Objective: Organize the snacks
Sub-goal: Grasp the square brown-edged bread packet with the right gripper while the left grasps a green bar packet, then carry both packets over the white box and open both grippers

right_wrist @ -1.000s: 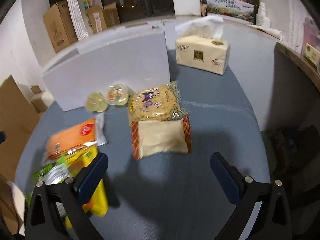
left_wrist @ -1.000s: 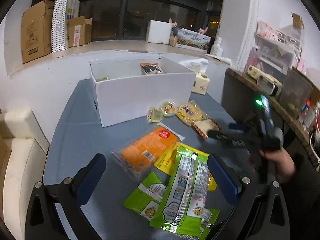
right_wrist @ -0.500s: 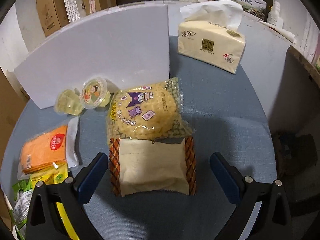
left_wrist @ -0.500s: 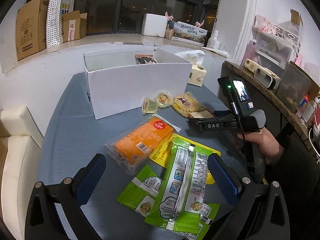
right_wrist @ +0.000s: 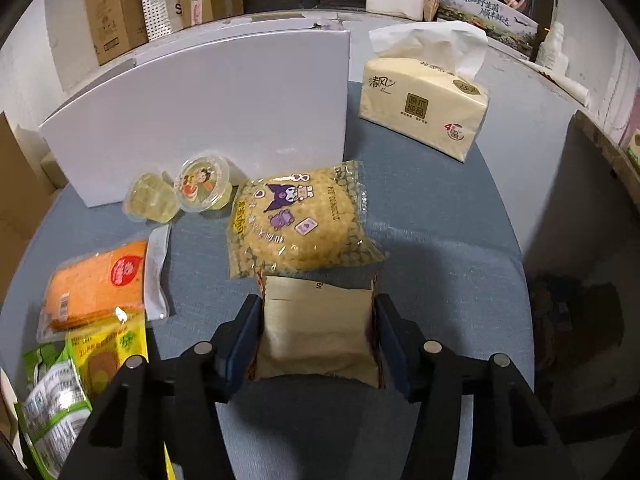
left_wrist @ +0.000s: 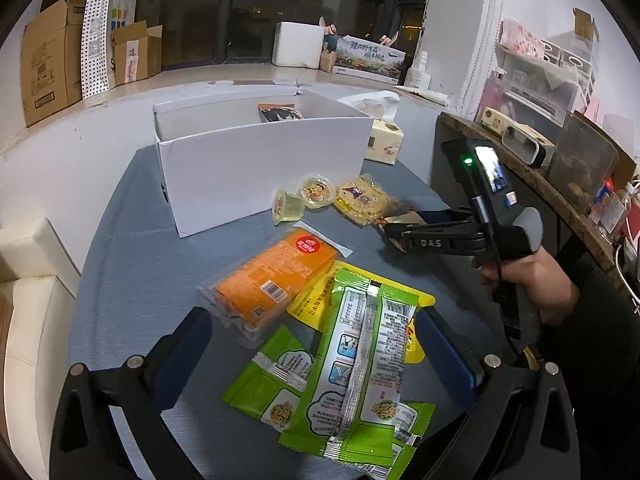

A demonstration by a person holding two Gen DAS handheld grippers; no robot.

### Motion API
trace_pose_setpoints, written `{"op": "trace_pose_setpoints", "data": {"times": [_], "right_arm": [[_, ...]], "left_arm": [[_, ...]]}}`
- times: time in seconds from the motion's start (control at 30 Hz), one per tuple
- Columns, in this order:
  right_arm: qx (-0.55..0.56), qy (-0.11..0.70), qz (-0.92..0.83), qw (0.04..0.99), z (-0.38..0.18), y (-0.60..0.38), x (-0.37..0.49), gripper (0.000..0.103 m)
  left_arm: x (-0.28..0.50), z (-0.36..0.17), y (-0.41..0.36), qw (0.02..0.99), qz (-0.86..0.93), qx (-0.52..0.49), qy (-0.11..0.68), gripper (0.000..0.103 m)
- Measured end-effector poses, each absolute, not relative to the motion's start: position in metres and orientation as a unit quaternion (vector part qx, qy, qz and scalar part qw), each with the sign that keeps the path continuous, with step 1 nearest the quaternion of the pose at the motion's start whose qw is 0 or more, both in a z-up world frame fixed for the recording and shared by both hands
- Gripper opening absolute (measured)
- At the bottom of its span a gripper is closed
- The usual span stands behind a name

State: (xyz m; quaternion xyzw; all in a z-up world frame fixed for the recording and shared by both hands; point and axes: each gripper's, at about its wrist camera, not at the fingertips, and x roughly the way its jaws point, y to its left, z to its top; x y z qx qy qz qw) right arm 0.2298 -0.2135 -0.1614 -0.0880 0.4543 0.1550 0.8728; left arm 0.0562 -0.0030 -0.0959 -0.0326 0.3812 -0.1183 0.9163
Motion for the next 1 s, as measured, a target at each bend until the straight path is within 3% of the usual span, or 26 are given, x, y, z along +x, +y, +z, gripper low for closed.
{"op": "trace_pose_setpoints", "data": {"times": [0.4, 1.0], "right_arm": [[0.032, 0.382, 0.183, 0.905, -0.102, -0.266, 0.162, 0.061], [0.063, 0.333, 0.182, 0.923, -0.069, -0.304, 0.088, 0.061]], "left_arm": [[0.055, -0.098, -0.018, 0.911, -0.144, -0.013, 0.385, 0.103], [0.098, -0.158, -0.07, 0.85, -0.189, 0.046, 0.49, 0.101]]}}
